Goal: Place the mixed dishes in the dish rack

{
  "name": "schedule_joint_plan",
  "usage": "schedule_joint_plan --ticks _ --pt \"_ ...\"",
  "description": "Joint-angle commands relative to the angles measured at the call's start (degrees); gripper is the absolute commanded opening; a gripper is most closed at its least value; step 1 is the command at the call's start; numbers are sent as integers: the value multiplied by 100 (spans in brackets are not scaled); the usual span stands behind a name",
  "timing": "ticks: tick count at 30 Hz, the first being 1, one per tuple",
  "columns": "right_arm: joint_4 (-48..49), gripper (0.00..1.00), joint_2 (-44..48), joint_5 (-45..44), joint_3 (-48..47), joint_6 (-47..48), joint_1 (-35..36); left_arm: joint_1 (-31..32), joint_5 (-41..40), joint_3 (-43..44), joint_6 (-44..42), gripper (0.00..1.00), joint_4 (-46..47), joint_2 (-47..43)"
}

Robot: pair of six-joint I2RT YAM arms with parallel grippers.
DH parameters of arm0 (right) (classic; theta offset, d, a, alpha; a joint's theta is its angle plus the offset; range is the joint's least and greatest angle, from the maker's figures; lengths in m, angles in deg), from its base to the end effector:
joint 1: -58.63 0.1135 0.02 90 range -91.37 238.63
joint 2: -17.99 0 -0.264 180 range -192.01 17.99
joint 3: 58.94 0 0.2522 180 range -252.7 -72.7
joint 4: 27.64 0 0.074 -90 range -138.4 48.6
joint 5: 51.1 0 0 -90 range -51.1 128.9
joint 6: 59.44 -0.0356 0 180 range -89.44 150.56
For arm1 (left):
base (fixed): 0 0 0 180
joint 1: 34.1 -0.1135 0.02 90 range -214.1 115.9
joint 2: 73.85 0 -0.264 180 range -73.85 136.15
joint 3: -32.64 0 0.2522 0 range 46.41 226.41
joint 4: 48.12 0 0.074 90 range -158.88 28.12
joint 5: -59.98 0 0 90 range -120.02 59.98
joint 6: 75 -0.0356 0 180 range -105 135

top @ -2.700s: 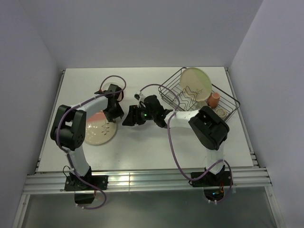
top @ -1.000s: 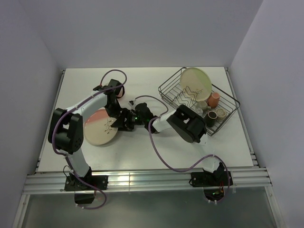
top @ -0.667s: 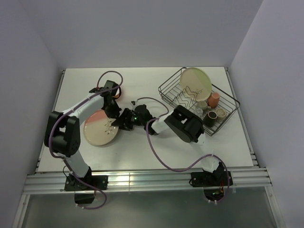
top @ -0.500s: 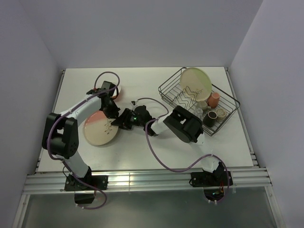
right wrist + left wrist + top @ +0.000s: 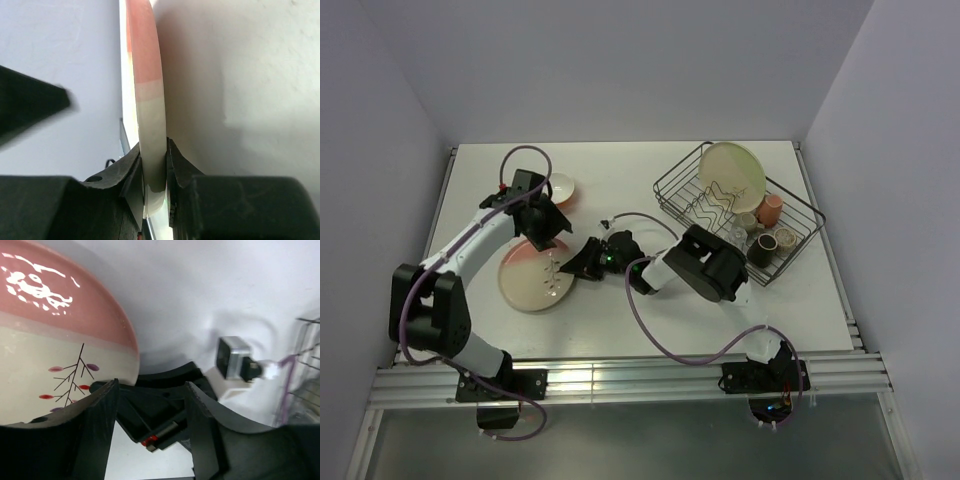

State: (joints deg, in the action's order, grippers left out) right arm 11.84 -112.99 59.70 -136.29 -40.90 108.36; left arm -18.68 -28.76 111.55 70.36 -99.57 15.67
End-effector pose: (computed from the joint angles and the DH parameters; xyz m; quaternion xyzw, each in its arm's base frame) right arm 0.2791 0.3490 0.0835 0.0373 0.7829 0.5966 0.1728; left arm 0.3054 -0.0850 0.2342 -0.3289 0.9129 -0.1485 0.1906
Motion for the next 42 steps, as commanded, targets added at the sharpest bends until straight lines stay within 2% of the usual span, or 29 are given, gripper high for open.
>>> schedule_joint_plan --ticks 1,2,5,9,11,14,20,26,30,42 --pt "645 0 730 29 154 466 -60 -83 -28 33 -24 61 227 -653" --pt "645 0 784 239 172 571 -95 -92 -90 42 -51 65 184 -750" --pt "644 0 986 696 76 773 -227 -136 -344 104 -217 66 122 -1128" --pt "277 0 1258 1916 -276 1116 -420 -145 -793 69 -498 66 165 -1796" --pt "162 0 1443 2208 -460 1178 -578 -153 -1065 42 -604 70 175 -2279" --pt "-661 0 1636 2665 -872 1327 -815 -171 -1198 -81 -736 74 236 -2877" --pt "-1515 0 2014 3377 -1348 1564 -1352 -206 -1426 -212 -763 78 218 -3765" --pt "-4079 0 2620 3528 -2191 3093 -2072 -215 -1602 -458 -754 80 280 -4267" --pt "-5293 0 2955 3344 -2640 4024 -2529 -215 -1602 -608 -772 80 297 -4302" --pt "-7616 0 3605 3045 -3247 6046 -4611 -232 -1479 -1249 -693 80 640 -4284"
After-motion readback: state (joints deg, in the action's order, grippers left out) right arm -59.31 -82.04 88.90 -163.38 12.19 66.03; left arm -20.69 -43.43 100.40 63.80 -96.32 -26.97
